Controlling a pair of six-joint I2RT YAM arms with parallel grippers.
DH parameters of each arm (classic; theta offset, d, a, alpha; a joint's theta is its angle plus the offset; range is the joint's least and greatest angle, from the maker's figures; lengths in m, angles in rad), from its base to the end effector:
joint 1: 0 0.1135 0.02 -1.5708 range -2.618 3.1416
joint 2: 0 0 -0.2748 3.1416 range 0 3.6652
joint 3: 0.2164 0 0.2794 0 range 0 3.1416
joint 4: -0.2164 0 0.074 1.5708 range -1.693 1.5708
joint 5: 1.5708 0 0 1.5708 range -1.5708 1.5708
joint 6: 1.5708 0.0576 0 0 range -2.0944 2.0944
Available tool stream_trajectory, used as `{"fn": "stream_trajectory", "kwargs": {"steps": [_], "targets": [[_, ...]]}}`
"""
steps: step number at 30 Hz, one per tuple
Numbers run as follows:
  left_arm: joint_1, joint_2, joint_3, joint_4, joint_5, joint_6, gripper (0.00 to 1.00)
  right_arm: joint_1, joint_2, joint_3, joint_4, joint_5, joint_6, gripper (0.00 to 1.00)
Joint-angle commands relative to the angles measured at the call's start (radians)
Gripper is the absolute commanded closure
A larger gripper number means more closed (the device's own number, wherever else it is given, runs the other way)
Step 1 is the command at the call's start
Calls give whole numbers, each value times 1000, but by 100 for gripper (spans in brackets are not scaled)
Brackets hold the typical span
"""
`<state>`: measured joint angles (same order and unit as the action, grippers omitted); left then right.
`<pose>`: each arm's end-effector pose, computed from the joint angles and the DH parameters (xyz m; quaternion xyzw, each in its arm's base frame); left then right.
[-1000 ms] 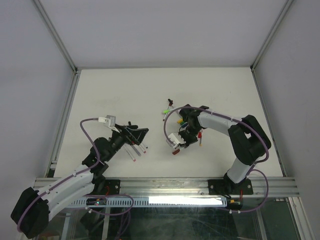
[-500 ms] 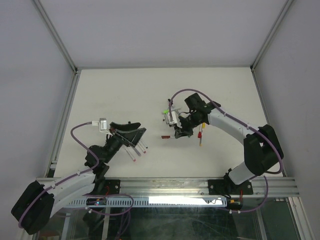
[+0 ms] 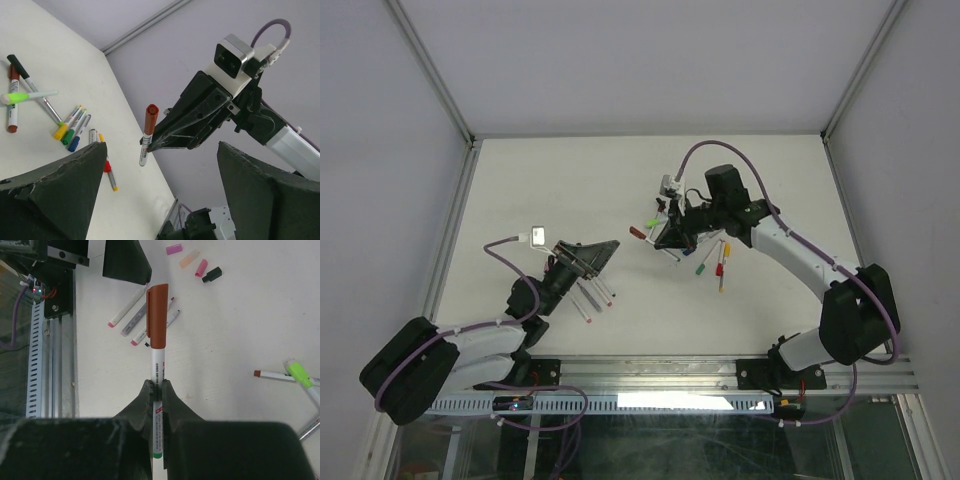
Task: Open the pen caps
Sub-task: Pick up the pen from the center of the board, then open the pen cap from the pen.
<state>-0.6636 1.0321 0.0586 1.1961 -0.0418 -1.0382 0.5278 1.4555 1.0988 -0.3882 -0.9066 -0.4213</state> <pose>0.1672 -0.1277 0.1865 -0.1322 0.6101 -0.5787 0.5248 0.2757 0.2132 0.2732 -0.5326 0.6521 0.4198 0.3389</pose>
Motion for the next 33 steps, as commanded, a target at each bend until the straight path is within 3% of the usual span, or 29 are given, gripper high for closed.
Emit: {"fn": "stream_trajectory", "kwargs": {"steps": [1, 11, 16, 21, 26, 33], "targets": [[-44, 92, 85, 76, -99, -73, 7, -12, -54, -44, 130, -47, 139, 100], [-123, 250, 205, 44, -211, -70, 19, -5, -52, -69, 158, -59, 164, 100], [-146, 300, 237, 35, -236, -70, 31, 3, -41, -71, 160, -53, 167, 100], [-148, 328, 258, 21, -231, -72, 45, 15, -33, -71, 160, -42, 167, 100], [-148, 334, 268, -2, -220, -72, 68, 19, -26, -71, 159, -31, 169, 100], [-151, 347, 271, -8, -196, -61, 90, 20, -24, -72, 162, -36, 183, 100]]}}
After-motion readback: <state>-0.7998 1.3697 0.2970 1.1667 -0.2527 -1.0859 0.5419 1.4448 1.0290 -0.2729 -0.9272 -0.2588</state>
